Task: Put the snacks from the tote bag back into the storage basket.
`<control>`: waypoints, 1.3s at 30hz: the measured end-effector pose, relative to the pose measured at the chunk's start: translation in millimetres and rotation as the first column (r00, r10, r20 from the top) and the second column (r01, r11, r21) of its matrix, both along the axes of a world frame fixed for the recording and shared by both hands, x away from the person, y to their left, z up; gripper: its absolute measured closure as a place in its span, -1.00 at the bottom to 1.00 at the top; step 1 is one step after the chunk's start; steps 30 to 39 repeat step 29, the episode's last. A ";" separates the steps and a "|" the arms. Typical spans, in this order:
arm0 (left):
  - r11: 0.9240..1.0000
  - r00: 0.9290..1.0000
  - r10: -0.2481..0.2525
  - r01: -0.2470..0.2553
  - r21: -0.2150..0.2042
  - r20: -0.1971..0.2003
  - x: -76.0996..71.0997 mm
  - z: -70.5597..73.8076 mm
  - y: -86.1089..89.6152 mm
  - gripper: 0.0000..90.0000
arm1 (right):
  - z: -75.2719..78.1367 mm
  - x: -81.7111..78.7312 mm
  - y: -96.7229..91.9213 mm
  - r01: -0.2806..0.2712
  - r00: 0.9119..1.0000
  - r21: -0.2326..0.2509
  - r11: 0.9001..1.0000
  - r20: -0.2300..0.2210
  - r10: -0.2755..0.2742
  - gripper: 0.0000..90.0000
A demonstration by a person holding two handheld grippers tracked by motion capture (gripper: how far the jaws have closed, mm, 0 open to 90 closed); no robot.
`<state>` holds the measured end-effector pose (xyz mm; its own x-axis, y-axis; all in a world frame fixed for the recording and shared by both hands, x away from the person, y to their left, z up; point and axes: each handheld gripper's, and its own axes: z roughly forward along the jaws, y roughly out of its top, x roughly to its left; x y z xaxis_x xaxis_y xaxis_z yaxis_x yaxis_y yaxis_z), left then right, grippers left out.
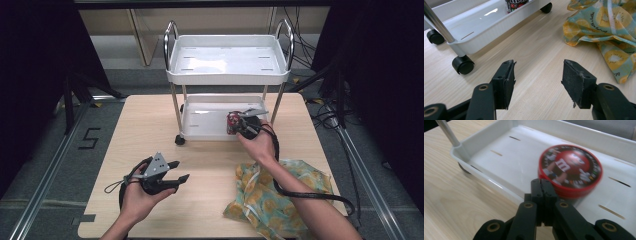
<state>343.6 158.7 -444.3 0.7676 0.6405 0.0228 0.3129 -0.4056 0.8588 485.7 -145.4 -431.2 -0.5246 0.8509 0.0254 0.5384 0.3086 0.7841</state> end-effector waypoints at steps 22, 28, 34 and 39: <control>1.000 1.000 0.015 -0.015 0.004 -0.010 0.7 -3.4 4.1 -0.05 | 12.7 -34.9 -70.9 -0.086 0.994 -0.078 0.993 0.064 0.091 0.58; 1.000 1.000 0.022 -0.022 -0.004 -0.012 1.2 -6.3 6.7 -0.05 | 10.0 -59.7 -103.1 -0.052 0.998 -0.060 0.997 0.042 0.055 0.53; 1.000 1.000 0.024 -0.024 0.004 -0.018 0.8 -6.2 7.7 -0.05 | 8.7 -61.4 -109.5 -0.056 0.996 -0.073 0.996 0.063 0.060 0.52; 1.000 1.000 0.024 -0.024 0.004 -0.018 0.8 -6.2 7.7 -0.05 | 8.7 -61.4 -109.5 -0.056 0.996 -0.073 0.996 0.063 0.060 0.52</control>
